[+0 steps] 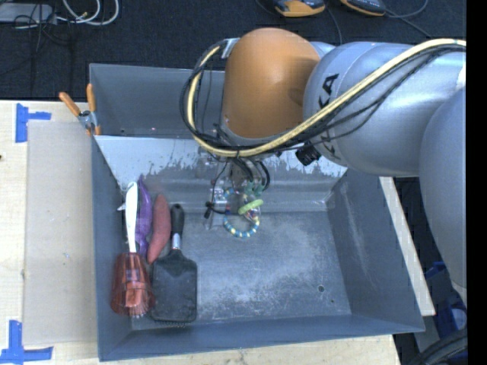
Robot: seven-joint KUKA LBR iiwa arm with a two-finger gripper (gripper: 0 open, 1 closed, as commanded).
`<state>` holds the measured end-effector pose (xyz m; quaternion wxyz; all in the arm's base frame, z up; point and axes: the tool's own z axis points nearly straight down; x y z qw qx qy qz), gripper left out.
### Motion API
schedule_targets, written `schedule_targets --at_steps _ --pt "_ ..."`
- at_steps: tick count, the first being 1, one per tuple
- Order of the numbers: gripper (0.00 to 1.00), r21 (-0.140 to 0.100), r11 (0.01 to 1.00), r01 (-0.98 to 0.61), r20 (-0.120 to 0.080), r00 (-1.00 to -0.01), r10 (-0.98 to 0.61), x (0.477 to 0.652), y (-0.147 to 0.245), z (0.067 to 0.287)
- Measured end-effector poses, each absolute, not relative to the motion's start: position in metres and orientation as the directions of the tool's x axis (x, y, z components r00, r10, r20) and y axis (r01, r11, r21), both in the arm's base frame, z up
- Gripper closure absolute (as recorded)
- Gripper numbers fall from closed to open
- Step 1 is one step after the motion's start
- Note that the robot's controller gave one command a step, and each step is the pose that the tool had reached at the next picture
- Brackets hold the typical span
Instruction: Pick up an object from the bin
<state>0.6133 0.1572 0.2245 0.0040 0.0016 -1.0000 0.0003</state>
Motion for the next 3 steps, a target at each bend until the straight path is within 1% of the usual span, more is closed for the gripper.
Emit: schedule_targets --at_steps 1,2,3 --pt "0.00 0.000 1.000 -0.002 0.006 -1.000 -0.002 0.613 0.157 0.227" --pt "0.00 0.000 0.993 -0.115 0.002 -0.993 -0.115 0.607 0.162 0.221" --pt "0.00 0.002 0.978 -0.210 0.001 -0.978 -0.210 0.595 0.133 0.163"
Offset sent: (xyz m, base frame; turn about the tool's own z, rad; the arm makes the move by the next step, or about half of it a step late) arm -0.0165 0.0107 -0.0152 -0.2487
